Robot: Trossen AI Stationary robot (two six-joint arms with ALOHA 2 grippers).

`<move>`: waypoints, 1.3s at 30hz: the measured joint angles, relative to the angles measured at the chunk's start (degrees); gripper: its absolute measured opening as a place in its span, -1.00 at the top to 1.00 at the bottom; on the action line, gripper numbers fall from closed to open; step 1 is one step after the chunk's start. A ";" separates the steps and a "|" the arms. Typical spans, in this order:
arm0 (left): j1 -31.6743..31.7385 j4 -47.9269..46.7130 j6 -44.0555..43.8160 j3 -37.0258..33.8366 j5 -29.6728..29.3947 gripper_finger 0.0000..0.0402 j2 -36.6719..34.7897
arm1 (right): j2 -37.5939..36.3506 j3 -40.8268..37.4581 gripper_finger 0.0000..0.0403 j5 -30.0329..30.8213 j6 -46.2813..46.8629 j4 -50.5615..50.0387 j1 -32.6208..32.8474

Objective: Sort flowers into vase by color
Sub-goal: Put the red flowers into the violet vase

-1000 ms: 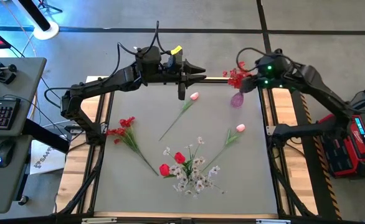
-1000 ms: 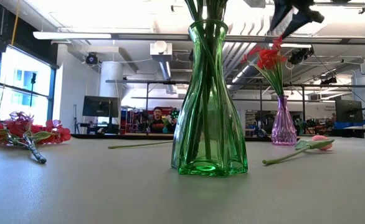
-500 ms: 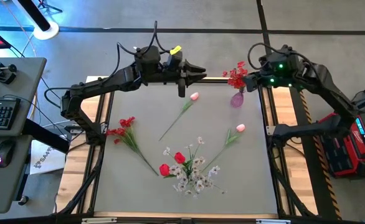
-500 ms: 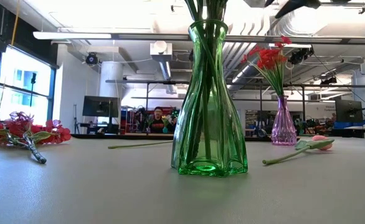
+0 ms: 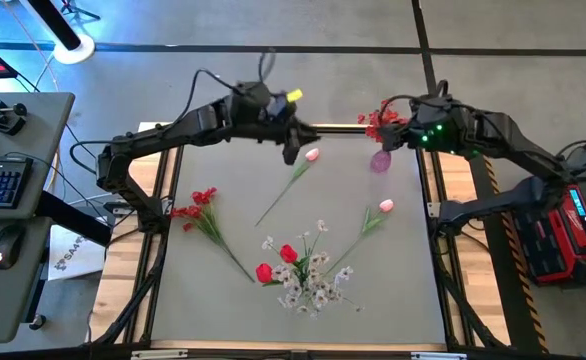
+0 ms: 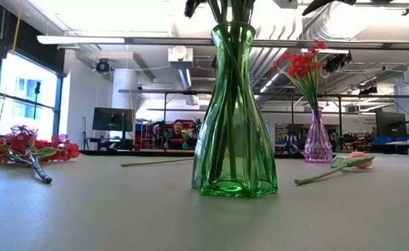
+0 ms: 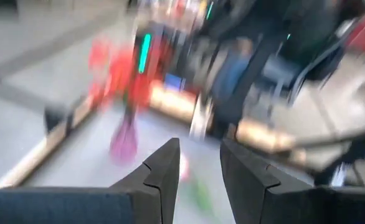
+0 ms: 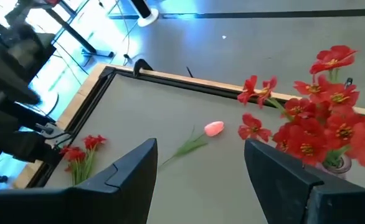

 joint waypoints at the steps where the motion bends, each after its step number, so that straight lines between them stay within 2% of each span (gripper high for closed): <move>1: 0.12 -3.92 -0.71 0.00 -0.04 0.49 0.00 | 0.24 0.00 -0.14 0.63 0.88 0.00 0.33; 4: 0.20 -16.18 -2.87 -0.02 -0.52 0.49 -0.02 | 0.94 0.00 -0.14 1.39 2.45 0.16 0.62; 6: -0.05 -24.14 -3.37 -0.02 -2.93 0.49 -0.02 | 1.49 0.00 -0.14 1.30 3.13 0.26 0.64; 10: -2.35 -38.55 -7.03 -0.09 -11.97 0.49 -0.92 | 2.57 -0.02 -0.14 1.15 3.15 0.24 1.57; 14: -6.06 -45.31 -13.25 -4.27 -20.66 0.50 -5.81 | 3.35 -0.02 -0.14 1.42 2.90 0.24 2.08; 19: -10.49 -44.59 -26.13 -16.85 -22.35 0.50 -15.61 | 3.79 -0.06 -0.14 2.34 1.29 0.26 1.94; 25: -17.48 -37.09 -49.18 -33.14 -21.42 0.50 -23.79 | 4.12 -0.07 -0.14 1.93 0.11 0.33 -0.56; 29: -24.64 -32.80 -67.14 -40.38 -19.81 0.49 -24.14 | 4.45 -0.07 -0.14 -0.68 -0.86 0.33 -2.44; 33: -33.40 -26.32 -83.37 -45.21 -21.85 0.48 -22.13 | 4.93 -0.07 -0.14 -2.68 -1.01 0.26 -3.08; 36: -38.03 -26.45 -94.38 -47.32 -22.83 0.48 -19.50 | 5.65 -0.07 -0.14 -2.77 -1.14 0.01 -3.08; 39: -41.31 -26.87 -104.50 -49.05 -21.28 0.48 -16.57 | 6.65 -0.07 -0.14 -3.99 -1.77 -0.24 -3.08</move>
